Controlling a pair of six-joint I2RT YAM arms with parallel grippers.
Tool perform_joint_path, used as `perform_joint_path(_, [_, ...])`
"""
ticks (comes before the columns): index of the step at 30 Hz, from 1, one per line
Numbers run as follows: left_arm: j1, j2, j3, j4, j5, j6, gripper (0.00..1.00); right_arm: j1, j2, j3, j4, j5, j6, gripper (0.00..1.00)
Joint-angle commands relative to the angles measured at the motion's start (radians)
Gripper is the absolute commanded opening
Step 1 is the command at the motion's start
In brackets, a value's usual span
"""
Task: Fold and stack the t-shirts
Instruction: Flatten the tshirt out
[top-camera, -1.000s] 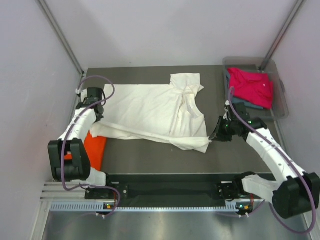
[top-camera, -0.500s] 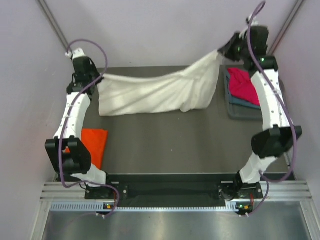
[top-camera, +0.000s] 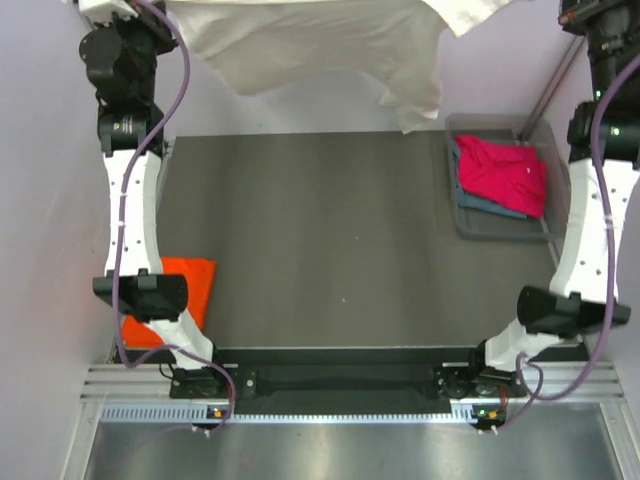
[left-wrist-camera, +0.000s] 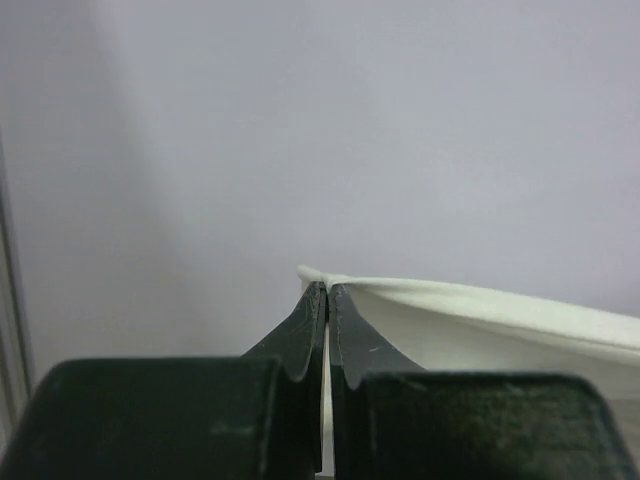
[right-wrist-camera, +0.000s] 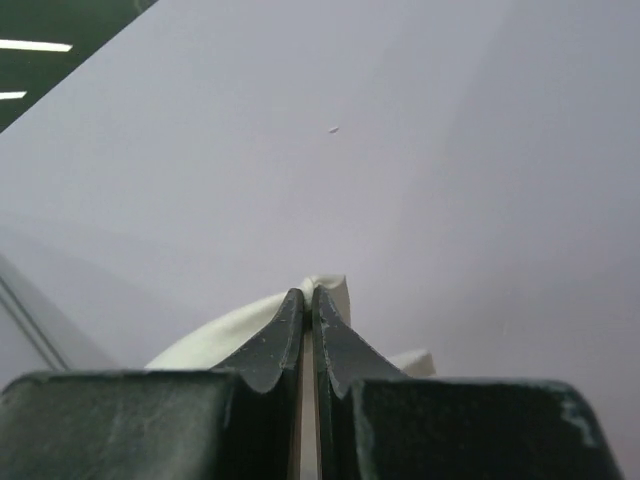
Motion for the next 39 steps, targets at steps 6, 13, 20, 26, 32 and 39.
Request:
perform_joint_path(6, [0.043,-0.308,-0.715,0.064,-0.161,0.078,0.0,-0.006,-0.454,-0.728,-0.076,0.06,-0.105,0.0])
perform_joint_path(13, [0.049,-0.582,-1.176,-0.169,-0.419,-0.063,0.0,0.27,-0.789,-1.279,-0.363,0.224,-0.064,0.0])
perform_joint_path(20, [0.069,-0.66,-1.296,-0.496,-0.666,-0.177,0.0,0.341,-0.976,-1.501,-0.843,0.202,-0.042,0.0])
perform_joint_path(26, [0.078,-0.582,-1.302,-0.567,-0.602,-0.191,0.0,0.347,-1.047,-1.541,-1.03,0.165,-0.097,0.0])
perform_joint_path(32, [0.077,-0.505,-1.295,-0.584,-0.579,-0.174,0.0,0.347,-0.977,-1.574,-0.974,0.073,-0.119,0.0])
perform_joint_path(39, [0.075,-0.464,-1.302,-0.533,-0.517,-0.15,0.0,0.35,-0.802,-1.473,-0.848,0.053,-0.139,0.0])
